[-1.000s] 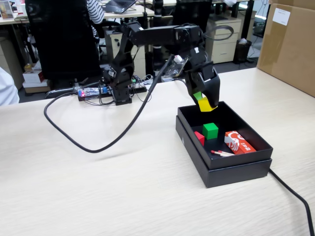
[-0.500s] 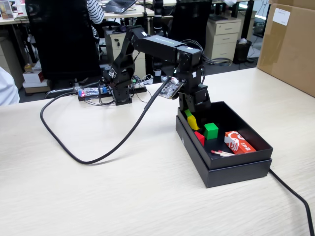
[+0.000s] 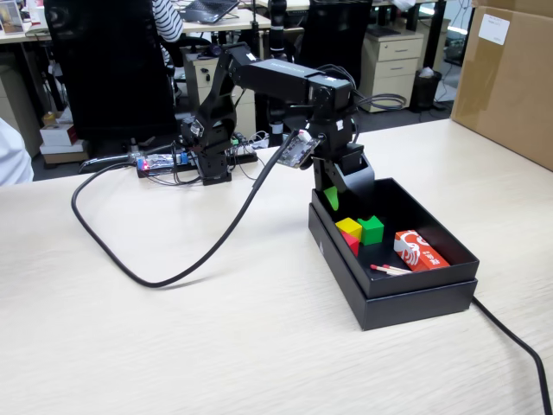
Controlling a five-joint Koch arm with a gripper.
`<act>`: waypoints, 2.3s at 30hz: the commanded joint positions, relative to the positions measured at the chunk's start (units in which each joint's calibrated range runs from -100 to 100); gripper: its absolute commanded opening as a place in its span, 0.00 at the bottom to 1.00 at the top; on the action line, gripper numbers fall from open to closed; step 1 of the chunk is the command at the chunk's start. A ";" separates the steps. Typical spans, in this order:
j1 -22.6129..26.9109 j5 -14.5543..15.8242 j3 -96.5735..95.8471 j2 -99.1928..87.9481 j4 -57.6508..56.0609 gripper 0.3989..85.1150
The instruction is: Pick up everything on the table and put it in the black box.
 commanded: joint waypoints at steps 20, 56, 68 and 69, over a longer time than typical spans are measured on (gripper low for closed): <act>-12.89 -3.42 -57.03 -81.54 13.33 0.58; -15.29 -8.25 -116.05 -87.51 61.37 0.58; -15.29 -8.25 -116.05 -87.51 61.37 0.58; -15.29 -8.25 -116.05 -87.51 61.37 0.58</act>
